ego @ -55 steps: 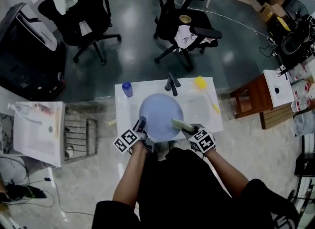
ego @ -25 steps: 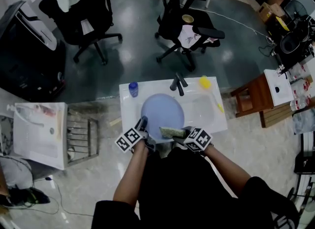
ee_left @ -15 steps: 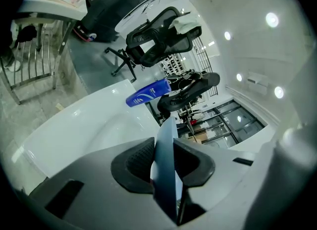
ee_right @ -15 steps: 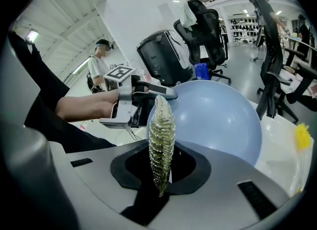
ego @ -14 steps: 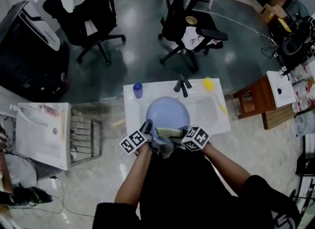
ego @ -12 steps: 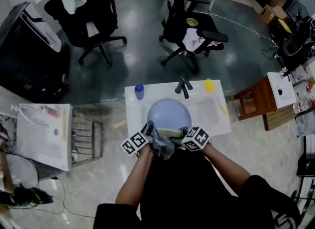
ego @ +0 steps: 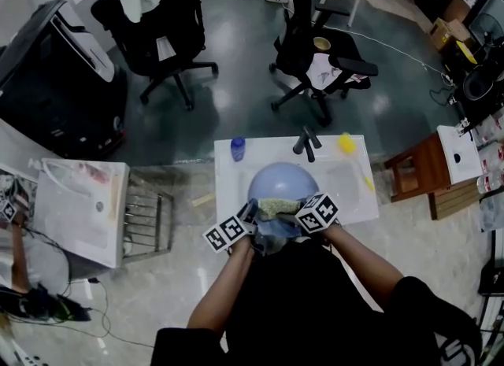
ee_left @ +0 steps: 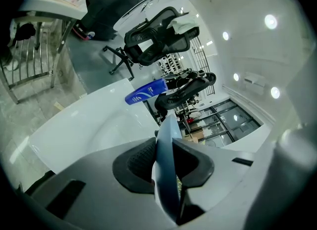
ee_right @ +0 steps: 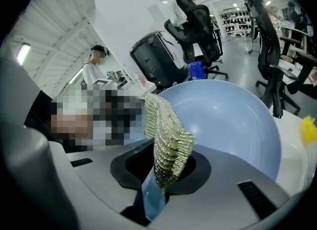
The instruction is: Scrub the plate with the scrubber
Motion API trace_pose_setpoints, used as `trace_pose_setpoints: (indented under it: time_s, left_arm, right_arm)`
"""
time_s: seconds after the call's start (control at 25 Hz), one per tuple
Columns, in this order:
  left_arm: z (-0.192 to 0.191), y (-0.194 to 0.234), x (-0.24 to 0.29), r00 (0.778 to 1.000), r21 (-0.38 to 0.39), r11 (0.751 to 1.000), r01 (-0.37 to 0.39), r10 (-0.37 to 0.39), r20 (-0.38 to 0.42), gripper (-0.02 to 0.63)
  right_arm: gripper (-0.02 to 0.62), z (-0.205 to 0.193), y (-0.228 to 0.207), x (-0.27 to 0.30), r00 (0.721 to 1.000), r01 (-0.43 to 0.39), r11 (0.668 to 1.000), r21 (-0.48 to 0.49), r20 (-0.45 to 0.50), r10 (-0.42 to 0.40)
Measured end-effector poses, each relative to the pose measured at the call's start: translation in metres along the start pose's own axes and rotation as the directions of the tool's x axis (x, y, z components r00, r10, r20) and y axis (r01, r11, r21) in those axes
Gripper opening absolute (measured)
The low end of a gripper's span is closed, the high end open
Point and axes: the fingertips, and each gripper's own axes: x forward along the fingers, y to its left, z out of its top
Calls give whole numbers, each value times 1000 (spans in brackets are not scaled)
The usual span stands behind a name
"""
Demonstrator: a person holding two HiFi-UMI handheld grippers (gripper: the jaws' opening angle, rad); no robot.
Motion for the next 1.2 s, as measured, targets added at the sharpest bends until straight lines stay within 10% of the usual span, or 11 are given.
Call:
trace_pose_setpoints:
  time_s: [1.2]
  left_arm:
    - [-30,-13,-9,997,117,992,35,-27,-72,77]
  right_arm:
    - [67,8,-54,-3,973,202,975,-92,-99,-211]
